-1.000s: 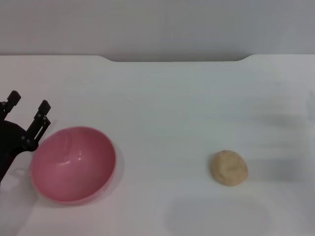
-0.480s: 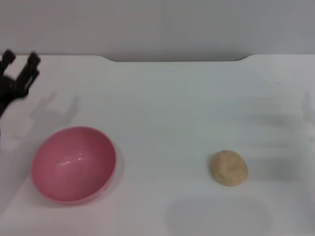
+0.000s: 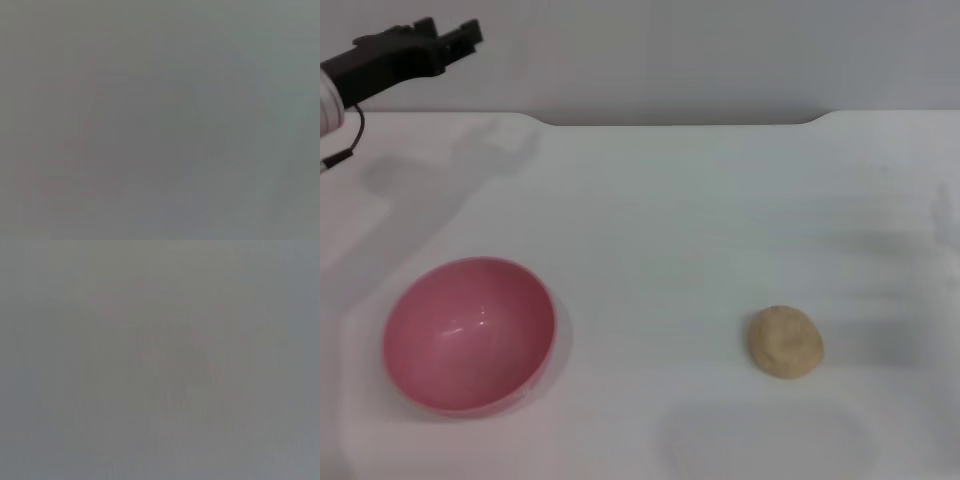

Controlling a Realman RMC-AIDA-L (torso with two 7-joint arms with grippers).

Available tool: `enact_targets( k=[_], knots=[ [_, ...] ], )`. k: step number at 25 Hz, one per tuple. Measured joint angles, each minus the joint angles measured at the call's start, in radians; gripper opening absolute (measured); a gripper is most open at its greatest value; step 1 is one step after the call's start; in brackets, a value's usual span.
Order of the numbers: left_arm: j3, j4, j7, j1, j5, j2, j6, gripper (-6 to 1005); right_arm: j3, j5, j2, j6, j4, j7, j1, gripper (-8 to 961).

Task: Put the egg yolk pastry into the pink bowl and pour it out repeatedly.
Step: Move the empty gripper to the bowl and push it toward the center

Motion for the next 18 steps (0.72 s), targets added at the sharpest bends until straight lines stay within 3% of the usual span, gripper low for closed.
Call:
enact_targets(
  k=[1,4,7,9,14,18],
  knots=[
    [0.000,0.000,0.000,0.000,0.000,0.000,0.000,648,0.000,0.000,0.000,0.004,-0.001,0.000,0.001,456],
    [-0.029,0.140,-0.386,-0.023,0.379,0.024,0.106,648,0.000,0.000,0.000,0.005,-0.002,0.000,0.002,454],
    [-0.099,0.304,-0.665,-0.043,0.723,0.016,0.308,648,0.000,0.000,0.000,0.006,-0.005,0.000,0.003,452],
    [-0.155,0.431,-0.786,-0.053,0.899,-0.009,0.480,648,0.000,0.000,-0.001,0.006,-0.006,-0.003,0.007,451],
    [-0.249,0.725,-0.832,-0.052,1.130,-0.097,0.818,647,0.000,0.000,-0.003,0.008,-0.010,-0.008,0.012,448],
    [-0.226,0.865,-0.908,-0.039,1.234,-0.112,1.030,647,0.000,0.000,-0.003,0.009,-0.017,-0.008,0.014,446]
  ],
)
